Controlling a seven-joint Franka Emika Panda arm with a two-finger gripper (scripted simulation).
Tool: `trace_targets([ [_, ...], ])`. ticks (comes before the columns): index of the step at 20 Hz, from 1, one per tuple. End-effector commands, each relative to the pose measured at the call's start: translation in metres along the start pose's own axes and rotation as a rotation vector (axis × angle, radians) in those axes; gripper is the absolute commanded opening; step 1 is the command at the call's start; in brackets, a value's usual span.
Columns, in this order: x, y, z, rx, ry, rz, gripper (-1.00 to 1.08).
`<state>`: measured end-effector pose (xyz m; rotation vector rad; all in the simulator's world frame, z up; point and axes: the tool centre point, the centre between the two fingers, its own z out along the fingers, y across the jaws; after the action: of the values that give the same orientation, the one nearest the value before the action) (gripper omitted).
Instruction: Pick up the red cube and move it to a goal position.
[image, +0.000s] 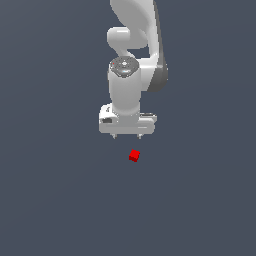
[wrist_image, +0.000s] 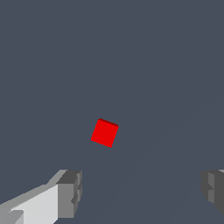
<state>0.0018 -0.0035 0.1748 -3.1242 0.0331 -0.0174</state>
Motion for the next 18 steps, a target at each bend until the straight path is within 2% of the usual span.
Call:
trace_targets([
  [1,0.000,0.000,0.000,0.000,0.000,0.000,1.00],
  [10,0.000,-0.005,0.020,-0.003,-0.001,0.046,1.00],
  [18,0.000,-0.016,0.072,-0.010,-0.003,0.164,1.00],
])
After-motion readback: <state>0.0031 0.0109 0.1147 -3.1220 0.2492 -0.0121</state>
